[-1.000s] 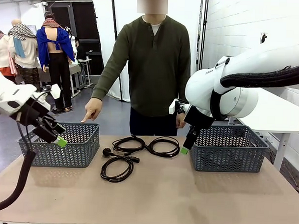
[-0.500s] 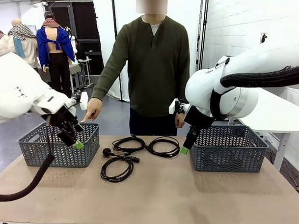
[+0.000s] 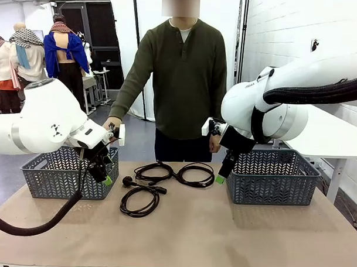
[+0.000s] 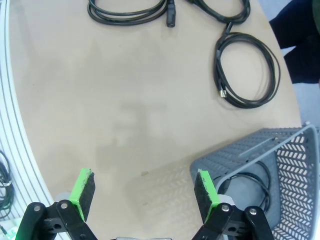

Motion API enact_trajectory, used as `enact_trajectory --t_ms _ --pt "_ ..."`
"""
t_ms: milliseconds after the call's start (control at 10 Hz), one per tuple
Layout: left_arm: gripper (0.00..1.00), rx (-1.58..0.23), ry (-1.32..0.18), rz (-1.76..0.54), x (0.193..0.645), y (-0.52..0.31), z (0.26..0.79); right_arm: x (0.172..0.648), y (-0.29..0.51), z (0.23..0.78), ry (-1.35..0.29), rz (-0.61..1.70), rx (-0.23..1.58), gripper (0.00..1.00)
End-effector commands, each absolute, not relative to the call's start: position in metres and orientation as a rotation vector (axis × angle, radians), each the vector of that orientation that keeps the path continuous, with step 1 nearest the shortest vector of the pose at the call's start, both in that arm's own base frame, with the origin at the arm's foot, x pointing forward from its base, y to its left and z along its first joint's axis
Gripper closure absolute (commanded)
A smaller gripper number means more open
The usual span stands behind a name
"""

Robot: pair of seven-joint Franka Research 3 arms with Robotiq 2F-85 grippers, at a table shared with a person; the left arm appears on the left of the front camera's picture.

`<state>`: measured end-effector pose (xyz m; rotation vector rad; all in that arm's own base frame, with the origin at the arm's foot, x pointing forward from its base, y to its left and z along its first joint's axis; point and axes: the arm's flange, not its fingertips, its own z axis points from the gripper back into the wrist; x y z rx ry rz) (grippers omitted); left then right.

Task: Organize the cables according to human instructions.
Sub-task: Pick up a bundle of cables and place it in the basket indicated by the human.

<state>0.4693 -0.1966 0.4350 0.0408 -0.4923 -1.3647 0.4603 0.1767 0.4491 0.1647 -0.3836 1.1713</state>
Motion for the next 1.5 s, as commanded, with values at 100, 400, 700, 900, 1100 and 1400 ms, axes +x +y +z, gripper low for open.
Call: enact_trajectory --t_ms 100,400,700,900,1100,1400 --pt "0.0 0.034 -0.517 -1.358 0.467 -0.189 0.444 0.461 0.177 0.45 -0.384 1.164 0.159 0.0" --pt "0.0 0.034 -0.517 -1.358 0.467 -0.189 0.444 0.461 0.177 0.45 -0.384 1.164 0.159 0.0" --pt "0.0 0.048 -0.473 -1.41 0.478 -0.202 0.449 0.461 0.177 0.45 -0.384 1.164 0.159 0.0" --pt "0.0 0.015 -0.396 -1.486 0.498 -0.216 0.449 0.461 0.177 0.45 -0.384 1.164 0.159 0.0" --pt "0.0 -0.016 -0.313 -1.558 0.518 -0.235 0.442 0.461 0.177 0.45 -0.384 1.164 0.159 0.0" --pt "0.0 0.045 -0.265 -1.592 0.55 -0.263 0.429 0.461 0.177 0.45 -0.384 1.164 0.159 0.0"
